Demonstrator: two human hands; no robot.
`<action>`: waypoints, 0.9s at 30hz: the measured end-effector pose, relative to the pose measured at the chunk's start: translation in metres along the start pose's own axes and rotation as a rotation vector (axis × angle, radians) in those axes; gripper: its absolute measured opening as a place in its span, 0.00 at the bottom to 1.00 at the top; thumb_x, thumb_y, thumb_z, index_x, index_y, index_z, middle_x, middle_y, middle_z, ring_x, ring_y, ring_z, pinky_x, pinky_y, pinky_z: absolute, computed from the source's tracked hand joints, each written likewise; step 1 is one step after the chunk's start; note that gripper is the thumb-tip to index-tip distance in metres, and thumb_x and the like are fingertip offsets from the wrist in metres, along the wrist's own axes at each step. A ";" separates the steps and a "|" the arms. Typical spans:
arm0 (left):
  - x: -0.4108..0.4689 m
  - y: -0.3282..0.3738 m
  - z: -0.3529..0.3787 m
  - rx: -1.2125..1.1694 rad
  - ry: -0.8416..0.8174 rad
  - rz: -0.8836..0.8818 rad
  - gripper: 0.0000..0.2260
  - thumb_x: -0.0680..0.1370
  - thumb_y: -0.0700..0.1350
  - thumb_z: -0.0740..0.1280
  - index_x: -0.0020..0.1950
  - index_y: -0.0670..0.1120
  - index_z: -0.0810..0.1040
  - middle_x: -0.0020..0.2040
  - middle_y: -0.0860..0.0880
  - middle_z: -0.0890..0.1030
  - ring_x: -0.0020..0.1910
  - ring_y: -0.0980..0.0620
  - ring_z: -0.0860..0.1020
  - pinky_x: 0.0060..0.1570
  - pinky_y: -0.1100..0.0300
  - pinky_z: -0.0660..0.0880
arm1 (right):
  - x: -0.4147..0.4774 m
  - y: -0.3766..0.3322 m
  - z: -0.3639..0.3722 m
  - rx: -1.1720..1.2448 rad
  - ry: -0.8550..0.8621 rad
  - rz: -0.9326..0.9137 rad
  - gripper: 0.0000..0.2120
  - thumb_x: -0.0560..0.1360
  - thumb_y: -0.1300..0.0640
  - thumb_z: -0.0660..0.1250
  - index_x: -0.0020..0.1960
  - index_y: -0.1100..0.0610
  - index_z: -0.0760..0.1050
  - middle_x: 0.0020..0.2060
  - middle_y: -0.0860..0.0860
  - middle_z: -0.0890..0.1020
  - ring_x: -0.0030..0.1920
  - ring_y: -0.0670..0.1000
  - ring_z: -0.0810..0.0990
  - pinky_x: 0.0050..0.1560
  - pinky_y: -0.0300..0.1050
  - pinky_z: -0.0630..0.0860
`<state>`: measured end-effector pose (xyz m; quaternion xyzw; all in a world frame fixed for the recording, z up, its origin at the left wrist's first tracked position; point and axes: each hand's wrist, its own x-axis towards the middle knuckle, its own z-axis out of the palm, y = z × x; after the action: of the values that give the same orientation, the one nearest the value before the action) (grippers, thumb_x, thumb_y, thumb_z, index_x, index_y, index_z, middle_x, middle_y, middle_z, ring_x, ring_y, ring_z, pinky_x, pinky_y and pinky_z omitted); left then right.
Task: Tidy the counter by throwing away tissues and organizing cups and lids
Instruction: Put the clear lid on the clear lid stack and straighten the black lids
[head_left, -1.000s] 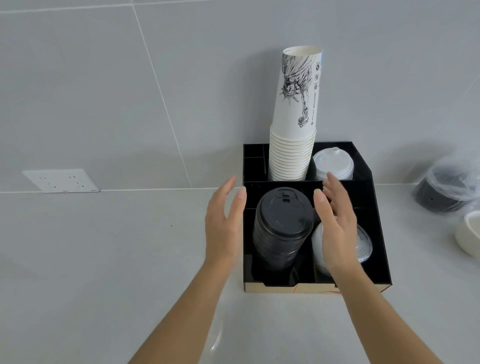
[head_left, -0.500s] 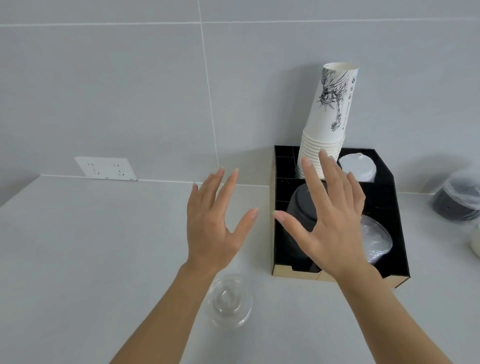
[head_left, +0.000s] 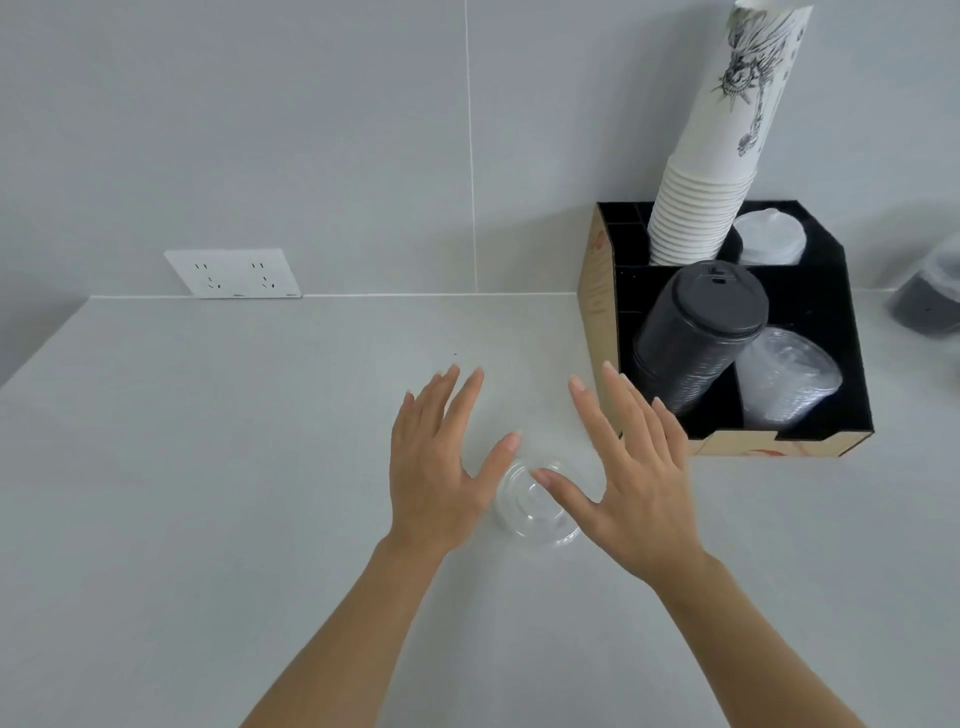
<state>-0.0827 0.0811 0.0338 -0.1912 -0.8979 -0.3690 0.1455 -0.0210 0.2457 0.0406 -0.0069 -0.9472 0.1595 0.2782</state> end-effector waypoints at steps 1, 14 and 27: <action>-0.005 -0.006 0.003 0.000 -0.023 -0.010 0.30 0.74 0.65 0.54 0.71 0.52 0.64 0.74 0.48 0.65 0.74 0.53 0.58 0.73 0.55 0.48 | -0.007 0.000 0.006 -0.008 -0.034 0.032 0.34 0.73 0.32 0.56 0.72 0.49 0.60 0.71 0.58 0.68 0.68 0.57 0.70 0.69 0.57 0.61; -0.035 -0.042 0.043 0.172 -0.447 -0.129 0.31 0.74 0.65 0.58 0.73 0.53 0.61 0.78 0.49 0.50 0.76 0.51 0.43 0.73 0.53 0.37 | -0.056 0.008 0.050 -0.018 -0.416 0.457 0.55 0.60 0.20 0.39 0.73 0.57 0.60 0.74 0.56 0.60 0.75 0.54 0.57 0.72 0.51 0.51; -0.021 -0.020 0.049 -0.171 -0.557 -0.424 0.29 0.66 0.46 0.76 0.62 0.45 0.66 0.69 0.49 0.63 0.73 0.49 0.54 0.67 0.58 0.53 | -0.051 0.010 0.053 0.281 -0.397 0.598 0.47 0.54 0.29 0.69 0.65 0.54 0.65 0.64 0.46 0.68 0.70 0.45 0.59 0.69 0.42 0.44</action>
<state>-0.0790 0.0975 -0.0204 -0.1055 -0.8886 -0.3984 -0.2012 -0.0065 0.2339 -0.0310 -0.2137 -0.9076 0.3602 0.0286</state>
